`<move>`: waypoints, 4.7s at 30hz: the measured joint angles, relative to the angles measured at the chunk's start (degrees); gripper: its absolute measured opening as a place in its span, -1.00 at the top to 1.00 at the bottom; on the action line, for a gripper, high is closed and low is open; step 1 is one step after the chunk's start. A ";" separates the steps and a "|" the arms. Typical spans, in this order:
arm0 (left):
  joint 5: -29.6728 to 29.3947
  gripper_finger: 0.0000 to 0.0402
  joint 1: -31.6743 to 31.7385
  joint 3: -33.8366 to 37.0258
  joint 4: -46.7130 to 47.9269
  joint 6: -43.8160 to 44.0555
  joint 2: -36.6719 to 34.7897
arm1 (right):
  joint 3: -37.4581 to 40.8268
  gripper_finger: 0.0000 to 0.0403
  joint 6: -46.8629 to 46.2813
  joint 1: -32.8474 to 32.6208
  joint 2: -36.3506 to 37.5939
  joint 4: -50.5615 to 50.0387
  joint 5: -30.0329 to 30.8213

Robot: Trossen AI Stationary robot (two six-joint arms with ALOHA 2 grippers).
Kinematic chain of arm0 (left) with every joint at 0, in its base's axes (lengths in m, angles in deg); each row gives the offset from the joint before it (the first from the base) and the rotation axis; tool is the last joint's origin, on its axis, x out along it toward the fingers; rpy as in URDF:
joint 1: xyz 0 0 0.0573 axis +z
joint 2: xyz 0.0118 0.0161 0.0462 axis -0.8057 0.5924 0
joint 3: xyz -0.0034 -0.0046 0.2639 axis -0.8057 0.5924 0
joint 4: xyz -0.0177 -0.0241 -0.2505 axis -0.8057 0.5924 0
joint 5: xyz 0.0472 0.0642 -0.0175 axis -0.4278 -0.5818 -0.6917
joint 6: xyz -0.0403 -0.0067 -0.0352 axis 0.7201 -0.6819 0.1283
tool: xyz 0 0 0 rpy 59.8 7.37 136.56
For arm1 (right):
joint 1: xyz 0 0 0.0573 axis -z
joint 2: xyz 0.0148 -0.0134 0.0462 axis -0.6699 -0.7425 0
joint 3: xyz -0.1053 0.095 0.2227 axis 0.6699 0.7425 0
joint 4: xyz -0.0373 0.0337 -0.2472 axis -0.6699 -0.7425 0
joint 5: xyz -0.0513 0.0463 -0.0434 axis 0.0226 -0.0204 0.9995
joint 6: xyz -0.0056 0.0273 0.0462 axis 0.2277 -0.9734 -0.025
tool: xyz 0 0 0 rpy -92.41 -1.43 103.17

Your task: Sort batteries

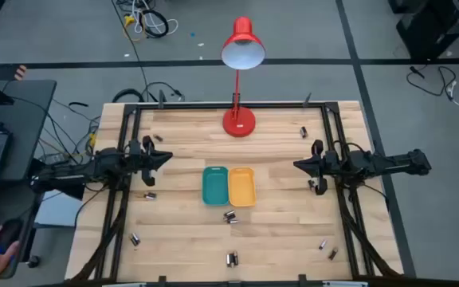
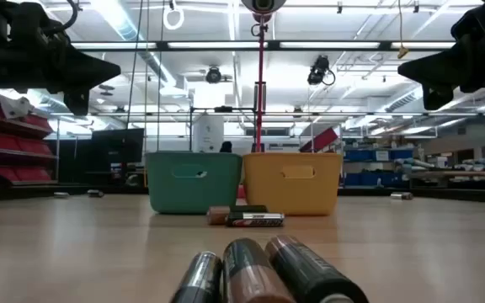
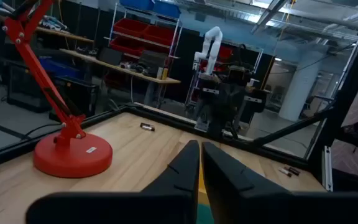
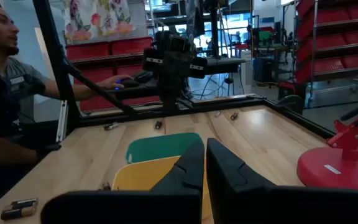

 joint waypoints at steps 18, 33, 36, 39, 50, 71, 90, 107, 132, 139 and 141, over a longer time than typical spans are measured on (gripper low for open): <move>0.00 0.83 0.01 0.02 0.00 0.01 0.00 | 0.00 0.96 -0.02 0.00 -0.01 -0.01 0.00; 0.00 0.83 0.01 0.02 0.00 0.01 0.00 | 0.01 0.96 -0.02 0.01 -0.01 0.00 0.01; 0.01 0.83 0.00 0.02 0.00 0.00 -0.01 | 0.02 0.96 0.00 0.02 0.00 -0.02 0.00; 0.02 0.83 -0.01 0.02 0.00 0.01 0.00 | 0.00 0.96 -0.02 0.00 -0.02 0.00 0.00; 0.00 0.83 0.01 0.02 -1.92 0.18 0.00 | 0.00 0.96 -0.02 0.00 -0.01 -0.01 0.01; -9.90 0.83 0.01 0.02 -6.23 -0.40 0.00 | 0.06 0.96 -10.36 0.04 -1.02 12.21 17.33; -31.22 0.17 2.07 -5.53 4.34 2.28 17.43 | 0.08 0.69 -1.75 2.73 -7.10 9.07 26.38; -21.81 -0.28 21.68 -30.32 28.97 4.49 53.43 | 0.08 0.07 -16.81 4.91 -14.76 1.35 26.47; -4.07 -0.38 45.95 -38.71 41.60 -4.49 78.44 | 0.08 -0.64 -26.73 6.36 -23.31 1.29 22.07; -5.26 -0.56 46.50 -39.19 41.44 -3.18 81.00 | 0.08 -0.74 -25.63 6.43 -26.17 1.13 22.00; -5.31 -0.59 46.50 -39.65 41.67 -3.00 81.20 | 0.08 -0.74 -25.66 6.43 -26.77 1.14 21.58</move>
